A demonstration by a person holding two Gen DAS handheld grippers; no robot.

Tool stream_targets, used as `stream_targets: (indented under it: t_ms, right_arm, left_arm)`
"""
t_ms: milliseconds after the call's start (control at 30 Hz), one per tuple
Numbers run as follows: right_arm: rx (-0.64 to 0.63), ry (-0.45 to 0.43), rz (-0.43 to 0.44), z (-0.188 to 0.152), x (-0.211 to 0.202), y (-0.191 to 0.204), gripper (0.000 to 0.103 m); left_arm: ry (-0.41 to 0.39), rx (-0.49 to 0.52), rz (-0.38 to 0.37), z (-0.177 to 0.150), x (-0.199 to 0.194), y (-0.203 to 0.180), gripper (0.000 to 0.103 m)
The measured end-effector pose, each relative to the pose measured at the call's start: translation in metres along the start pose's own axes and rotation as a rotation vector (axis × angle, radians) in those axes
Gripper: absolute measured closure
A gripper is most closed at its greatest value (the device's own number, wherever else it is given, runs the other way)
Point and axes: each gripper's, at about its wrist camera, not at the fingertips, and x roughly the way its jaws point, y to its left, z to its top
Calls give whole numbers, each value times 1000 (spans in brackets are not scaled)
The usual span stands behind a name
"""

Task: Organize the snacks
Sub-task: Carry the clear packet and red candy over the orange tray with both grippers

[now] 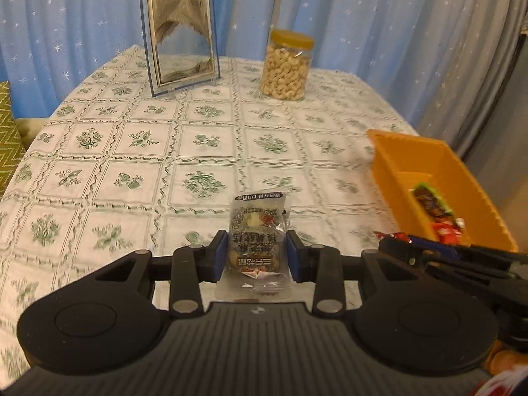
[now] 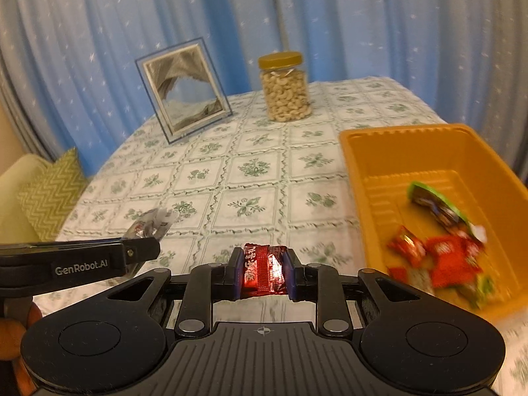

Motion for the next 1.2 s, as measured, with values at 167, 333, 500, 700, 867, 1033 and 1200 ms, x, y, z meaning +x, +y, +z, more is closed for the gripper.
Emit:
stream_targets:
  t_ms: [167, 333, 500, 700, 867, 1033, 1200]
  right_arm:
    - [15, -24, -8, -8, -41, -1, 77]
    - [20, -50, -28, -17, -75, -5, 77]
    - [21, -69, -45, -26, -101, -8, 77]
    - [18, -78, -74, -34, -123, -11, 77]
    - [23, -74, -93, -39, -134, -15, 77]
    - [26, -75, -118, -43, -142, -21, 77]
    - [36, -80, -153, -42, -149, -30, 77]
  left_arm:
    - [-20, 1, -10, -13, -35, -18, 70]
    - [-35, 5, -25, -24, -63, -32, 70]
    - [-44, 18, -39, -36, -84, -44, 70]
    - [-49, 22, -57, -46, -101, -54, 70]
    - [-43, 11, -78, -51, -108, -61, 70]
    - [-42, 6, -92, -53, -112, -69, 70]
    - [-40, 13, -109, -52, -113, -77, 70]
